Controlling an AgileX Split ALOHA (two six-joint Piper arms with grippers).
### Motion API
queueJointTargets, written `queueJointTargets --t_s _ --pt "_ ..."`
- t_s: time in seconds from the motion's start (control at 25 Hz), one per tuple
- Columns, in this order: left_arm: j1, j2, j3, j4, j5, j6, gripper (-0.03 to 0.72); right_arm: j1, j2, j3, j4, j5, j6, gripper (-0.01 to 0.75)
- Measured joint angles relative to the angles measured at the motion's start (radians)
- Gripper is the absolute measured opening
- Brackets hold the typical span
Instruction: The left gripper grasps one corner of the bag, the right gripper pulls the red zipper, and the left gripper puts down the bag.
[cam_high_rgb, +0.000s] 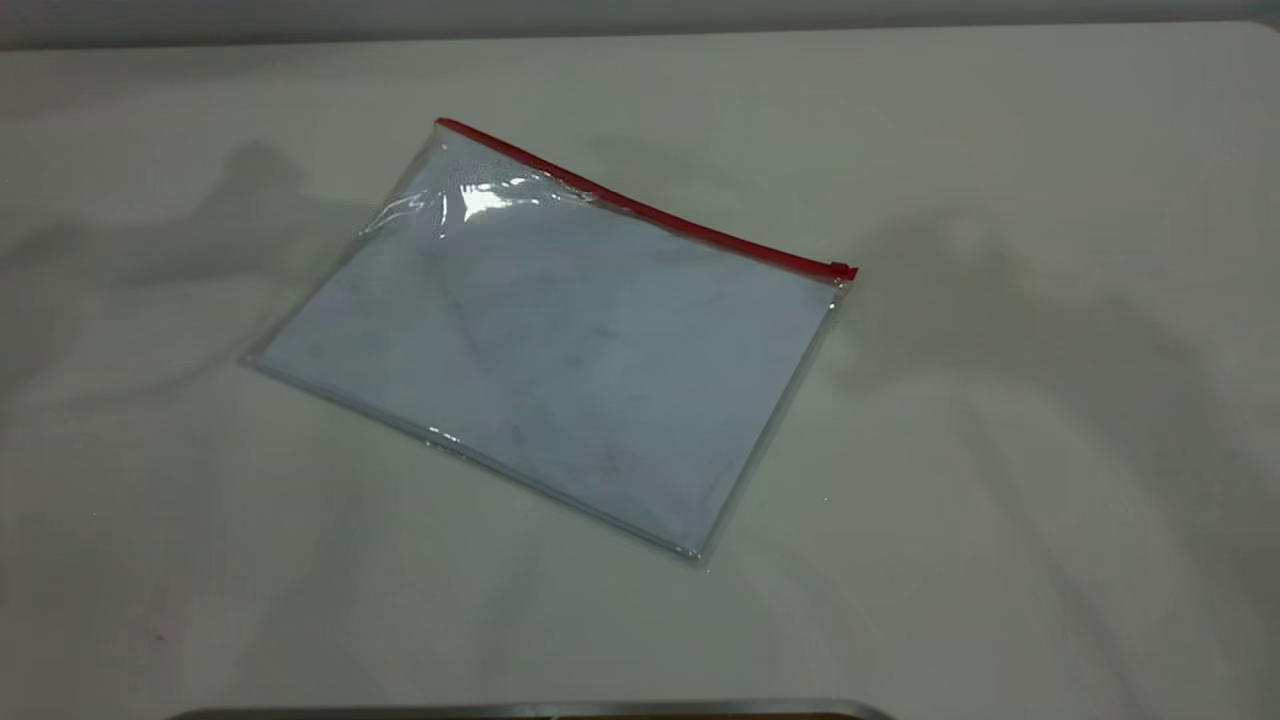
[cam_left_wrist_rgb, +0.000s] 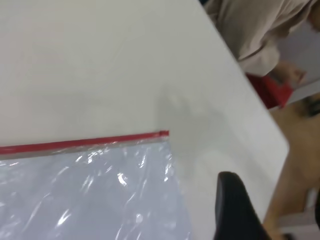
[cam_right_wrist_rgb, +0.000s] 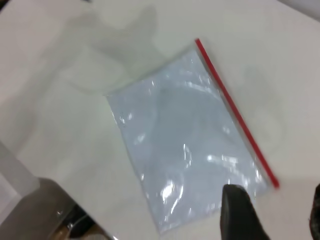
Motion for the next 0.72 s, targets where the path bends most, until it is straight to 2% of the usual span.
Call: queueJointTargets --t_s 0.24,0.52,0.72 --pt "0.002 -0.248 0.000 0.194 0.000 -0.109 0.449 0.076 -0.267 0.307 -0.072 0.000 0.111 0.385" --pt "-0.004 -0.482 0.019 0.460 0.001 -0.388 0.424 0.080 -0.577 0.650 -0.162 0.000 0.141 0.385" --pt "-0.029 -0.686 0.159 0.578 0.001 -0.503 0.400 0.080 -0.783 0.859 -0.301 0.000 0.212 0.385"
